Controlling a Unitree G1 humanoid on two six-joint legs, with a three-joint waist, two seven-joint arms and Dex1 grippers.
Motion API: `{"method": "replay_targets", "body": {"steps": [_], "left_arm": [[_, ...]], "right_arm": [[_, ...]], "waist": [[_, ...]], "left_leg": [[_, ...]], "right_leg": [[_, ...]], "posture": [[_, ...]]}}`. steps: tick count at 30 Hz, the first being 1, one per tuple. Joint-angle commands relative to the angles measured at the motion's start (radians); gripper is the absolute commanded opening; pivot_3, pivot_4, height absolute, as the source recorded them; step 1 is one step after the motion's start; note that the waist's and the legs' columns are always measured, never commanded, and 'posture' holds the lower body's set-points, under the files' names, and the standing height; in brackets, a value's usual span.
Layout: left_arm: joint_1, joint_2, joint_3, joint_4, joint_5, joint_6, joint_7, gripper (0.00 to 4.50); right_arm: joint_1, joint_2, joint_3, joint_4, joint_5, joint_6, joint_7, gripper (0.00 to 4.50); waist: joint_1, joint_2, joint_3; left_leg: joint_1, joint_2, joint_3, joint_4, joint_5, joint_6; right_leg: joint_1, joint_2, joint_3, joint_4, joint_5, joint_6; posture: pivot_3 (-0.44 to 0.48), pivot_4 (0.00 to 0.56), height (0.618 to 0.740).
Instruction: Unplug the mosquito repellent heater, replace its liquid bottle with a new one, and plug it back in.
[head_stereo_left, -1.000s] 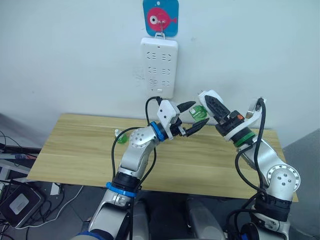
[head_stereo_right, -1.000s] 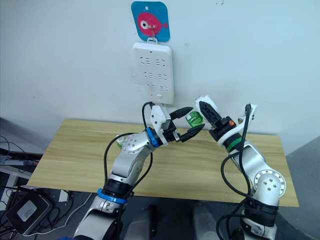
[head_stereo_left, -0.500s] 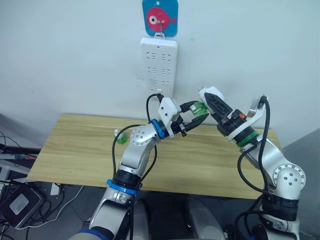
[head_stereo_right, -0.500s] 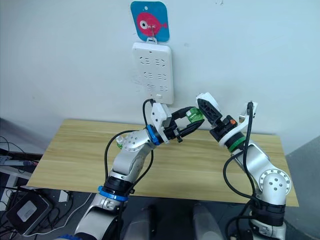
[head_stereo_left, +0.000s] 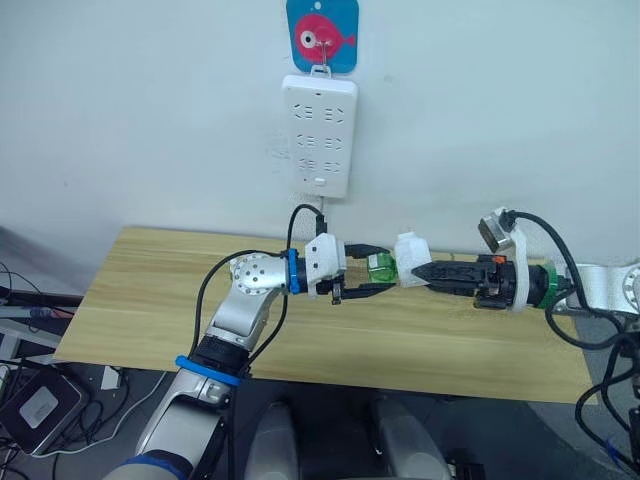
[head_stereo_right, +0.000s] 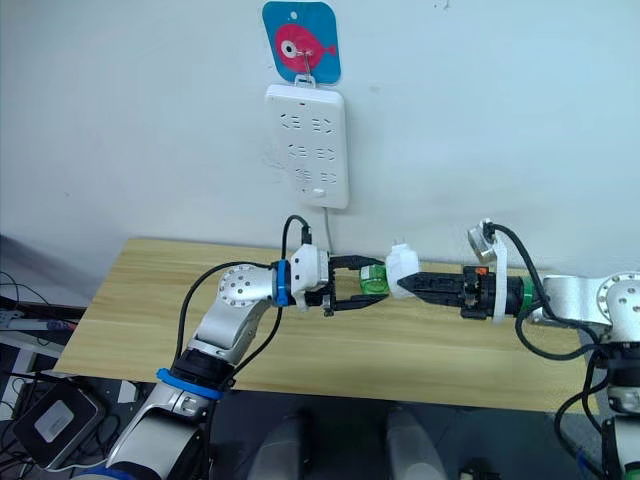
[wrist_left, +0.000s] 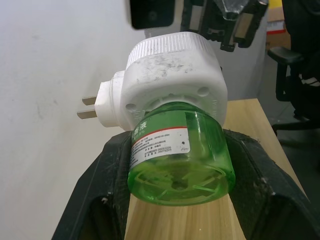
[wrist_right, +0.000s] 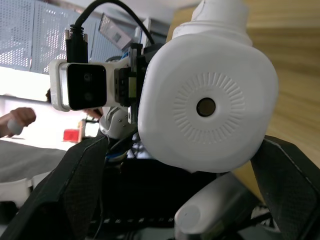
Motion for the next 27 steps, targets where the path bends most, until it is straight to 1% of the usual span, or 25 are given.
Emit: {"method": "replay_targets", "body": {"steps": [1,7,15,18,20,21,23,25,26,27], "left_arm": [[0.012,-0.010,-0.019,-0.025,0.017,-0.030,0.006,2.25],[0.041,-0.021,-0.037,-0.059,0.030,-0.027,0.023,2.25],[0.046,-0.027,-0.042,-0.068,0.029,-0.023,0.032,2.25],[0.047,-0.029,-0.043,-0.070,0.028,-0.022,0.031,2.25],[0.047,-0.031,-0.044,-0.072,0.027,-0.020,0.030,2.25],[0.048,-0.031,-0.044,-0.074,0.026,-0.019,0.031,2.25],[0.050,-0.037,-0.043,-0.081,0.014,-0.008,0.029,2.25],[0.055,-0.045,-0.037,-0.106,-0.026,0.049,0.023,2.25],[0.060,-0.048,-0.033,-0.127,-0.055,0.099,0.021,2.25],[0.067,-0.049,-0.026,-0.164,-0.111,0.211,0.027,2.25]], "right_arm": [[-0.059,-0.006,0.009,0.044,-0.026,0.052,0.073,4.47],[-0.135,0.040,0.011,0.130,-0.066,0.072,0.081,4.47],[-0.155,0.058,-0.011,0.147,-0.146,0.113,0.123,4.47],[-0.152,0.056,-0.019,0.144,-0.172,0.130,0.148,3.88],[-0.153,0.058,-0.025,0.142,-0.186,0.140,0.163,3.24],[-0.152,0.059,-0.028,0.141,-0.192,0.143,0.170,3.01],[-0.151,0.061,-0.036,0.135,-0.202,0.150,0.184,3.02],[-0.148,0.064,-0.047,0.132,-0.209,0.158,0.199,3.02],[-0.146,0.065,-0.051,0.126,-0.216,0.161,0.208,3.02],[-0.139,0.062,-0.053,0.107,-0.229,0.163,0.225,3.02]], "waist": [[0.002,0.000,0.000],[0.003,0.000,0.000],[0.007,0.000,0.000],[0.008,0.000,0.000],[0.008,0.000,0.000],[0.009,0.000,0.000],[0.009,0.000,0.000],[0.009,0.000,0.000],[0.009,0.000,0.000],[0.009,0.000,0.000]], "left_leg": [[0.000,0.000,0.000,0.000,0.000,0.000],[-0.001,0.000,0.000,0.000,0.000,0.000],[-0.001,0.000,-0.001,0.000,0.000,0.000],[-0.001,0.000,-0.001,0.000,0.000,0.000],[-0.001,0.000,-0.001,0.001,0.000,0.000],[-0.001,0.000,0.000,0.001,0.000,0.000],[-0.001,0.000,-0.001,0.001,0.000,0.000],[-0.001,0.000,0.000,0.001,0.000,0.000],[-0.001,0.000,-0.001,0.001,0.000,0.000],[-0.001,0.000,-0.001,0.001,0.000,0.000]], "right_leg": [[0.000,0.000,0.000,0.000,0.000,0.000],[0.000,0.000,0.000,0.000,0.000,0.000],[0.000,0.000,-0.001,0.000,0.000,0.000],[0.000,0.000,-0.001,0.000,0.000,0.000],[0.000,0.000,-0.001,0.000,0.000,0.000],[-0.001,0.000,-0.001,0.000,0.000,0.000],[0.000,0.000,-0.001,0.000,0.000,0.000],[-0.001,0.000,-0.001,0.000,0.000,0.000],[-0.001,0.000,-0.001,0.000,0.000,0.000],[0.000,0.000,-0.001,0.000,0.000,0.000]], "posture": [[-0.046,0.241,0.740],[-0.037,0.243,0.740],[-0.035,0.244,0.740],[-0.036,0.245,0.740],[-0.037,0.245,0.740],[-0.039,0.245,0.740],[-0.038,0.245,0.740],[-0.039,0.245,0.740],[-0.039,0.245,0.740],[-0.038,0.244,0.740]]}}
